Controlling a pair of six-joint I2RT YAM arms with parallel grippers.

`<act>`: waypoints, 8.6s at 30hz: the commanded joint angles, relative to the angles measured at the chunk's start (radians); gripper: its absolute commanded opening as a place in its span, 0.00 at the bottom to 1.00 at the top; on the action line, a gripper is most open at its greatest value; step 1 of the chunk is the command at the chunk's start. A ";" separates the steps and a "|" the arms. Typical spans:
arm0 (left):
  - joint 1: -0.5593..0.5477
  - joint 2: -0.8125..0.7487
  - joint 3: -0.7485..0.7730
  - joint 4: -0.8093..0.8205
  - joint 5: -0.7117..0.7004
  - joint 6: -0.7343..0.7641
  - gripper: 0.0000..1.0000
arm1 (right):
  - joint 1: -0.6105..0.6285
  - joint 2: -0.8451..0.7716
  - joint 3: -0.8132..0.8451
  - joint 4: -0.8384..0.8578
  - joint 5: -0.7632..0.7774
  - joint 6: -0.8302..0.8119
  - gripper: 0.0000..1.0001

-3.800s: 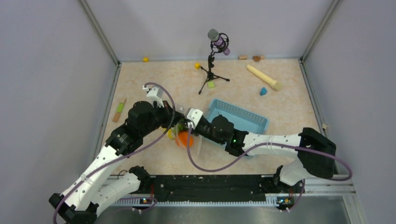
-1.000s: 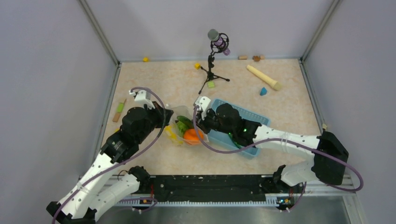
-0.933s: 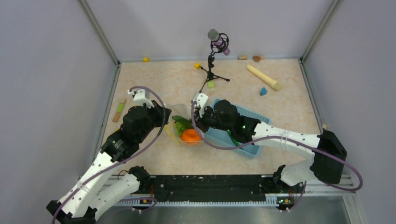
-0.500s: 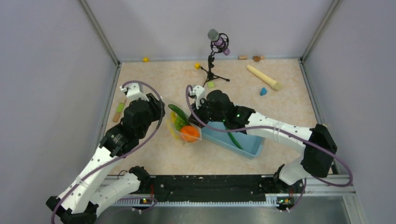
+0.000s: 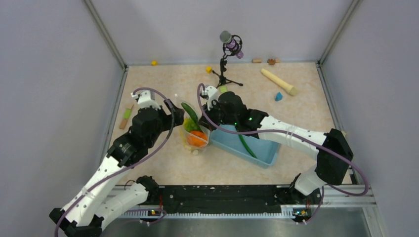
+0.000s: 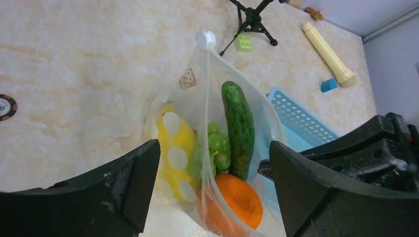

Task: Place the food in the zip-top bag and seal the zipper

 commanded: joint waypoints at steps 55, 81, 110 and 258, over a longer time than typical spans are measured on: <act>0.028 -0.021 0.019 -0.266 0.105 -0.058 0.00 | -0.024 -0.121 -0.061 0.206 0.014 0.015 0.00; 0.033 0.170 0.130 -0.188 -0.049 0.070 0.00 | -0.037 -0.203 -0.101 0.136 0.143 -0.036 0.99; 0.033 0.022 -0.017 -0.056 0.012 0.063 0.00 | -0.300 0.010 -0.247 -0.141 0.246 0.142 0.59; 0.033 -0.073 -0.044 -0.013 -0.010 0.019 0.00 | 0.142 0.177 0.104 -0.110 0.146 -0.213 0.00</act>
